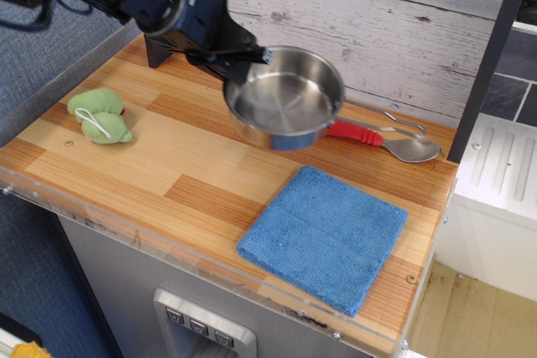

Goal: Put pan to the left of the spoon

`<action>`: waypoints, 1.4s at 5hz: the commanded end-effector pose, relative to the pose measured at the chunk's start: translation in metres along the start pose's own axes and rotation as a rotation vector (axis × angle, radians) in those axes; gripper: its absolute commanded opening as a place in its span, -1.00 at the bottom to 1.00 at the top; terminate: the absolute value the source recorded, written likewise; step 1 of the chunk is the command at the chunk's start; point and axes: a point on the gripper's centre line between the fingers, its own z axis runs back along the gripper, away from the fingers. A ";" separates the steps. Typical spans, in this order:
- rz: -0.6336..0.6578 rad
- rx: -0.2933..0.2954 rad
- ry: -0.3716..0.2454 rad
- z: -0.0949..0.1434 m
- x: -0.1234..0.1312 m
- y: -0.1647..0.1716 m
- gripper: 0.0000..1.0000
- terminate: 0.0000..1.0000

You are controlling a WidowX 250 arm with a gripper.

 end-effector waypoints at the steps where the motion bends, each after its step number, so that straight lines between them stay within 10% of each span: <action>1: -0.070 -0.030 0.016 -0.003 0.028 0.046 -1.00 -1.00; 6: -0.063 -0.074 0.106 -0.054 0.012 0.090 -1.00 -1.00; 7: -0.050 -0.065 0.122 -0.051 0.010 0.094 1.00 -1.00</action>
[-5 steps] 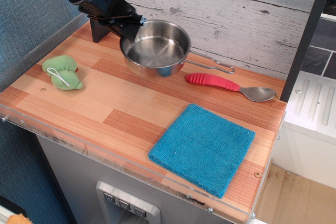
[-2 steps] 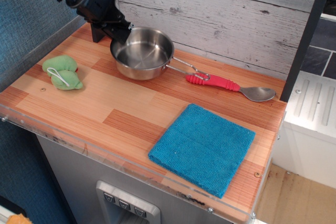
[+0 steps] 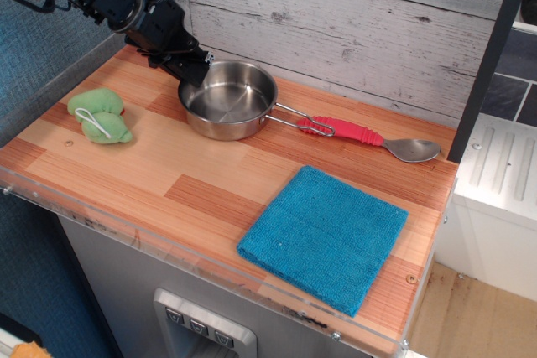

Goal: Put pan to the left of the spoon

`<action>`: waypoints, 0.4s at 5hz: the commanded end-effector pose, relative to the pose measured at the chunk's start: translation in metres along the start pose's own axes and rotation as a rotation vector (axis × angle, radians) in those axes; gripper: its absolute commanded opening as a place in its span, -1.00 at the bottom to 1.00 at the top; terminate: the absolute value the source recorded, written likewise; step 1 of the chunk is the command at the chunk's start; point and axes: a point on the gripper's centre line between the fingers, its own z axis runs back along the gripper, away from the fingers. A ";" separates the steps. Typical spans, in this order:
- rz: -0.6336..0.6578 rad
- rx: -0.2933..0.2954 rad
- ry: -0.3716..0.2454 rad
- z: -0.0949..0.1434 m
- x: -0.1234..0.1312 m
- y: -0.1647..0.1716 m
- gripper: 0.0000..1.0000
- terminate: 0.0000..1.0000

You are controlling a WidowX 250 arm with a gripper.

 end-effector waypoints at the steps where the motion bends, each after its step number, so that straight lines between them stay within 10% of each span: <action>1: 0.013 0.044 -0.026 0.018 0.008 0.006 1.00 -1.00; 2: 0.027 0.036 -0.052 0.022 0.010 0.007 1.00 -1.00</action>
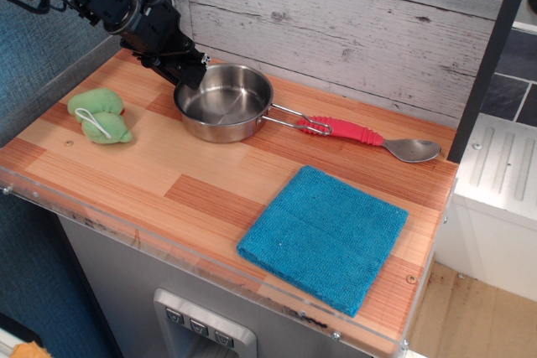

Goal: Put pan to the left of the spoon

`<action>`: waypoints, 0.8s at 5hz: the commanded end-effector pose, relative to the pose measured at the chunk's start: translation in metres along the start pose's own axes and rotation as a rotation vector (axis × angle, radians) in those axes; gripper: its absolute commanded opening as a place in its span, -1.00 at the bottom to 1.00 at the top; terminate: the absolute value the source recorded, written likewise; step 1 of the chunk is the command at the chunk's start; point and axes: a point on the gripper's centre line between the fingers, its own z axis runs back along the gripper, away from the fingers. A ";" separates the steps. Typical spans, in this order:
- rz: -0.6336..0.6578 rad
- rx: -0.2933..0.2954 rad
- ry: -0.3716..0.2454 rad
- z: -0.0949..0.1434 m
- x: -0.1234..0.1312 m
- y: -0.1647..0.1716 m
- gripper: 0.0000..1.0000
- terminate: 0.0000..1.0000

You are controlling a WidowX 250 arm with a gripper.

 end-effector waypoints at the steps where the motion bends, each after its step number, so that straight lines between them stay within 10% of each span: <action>1: -0.009 0.041 -0.077 0.027 0.018 0.001 1.00 -1.00; 4: -0.192 0.192 -0.120 0.078 0.044 -0.032 1.00 -1.00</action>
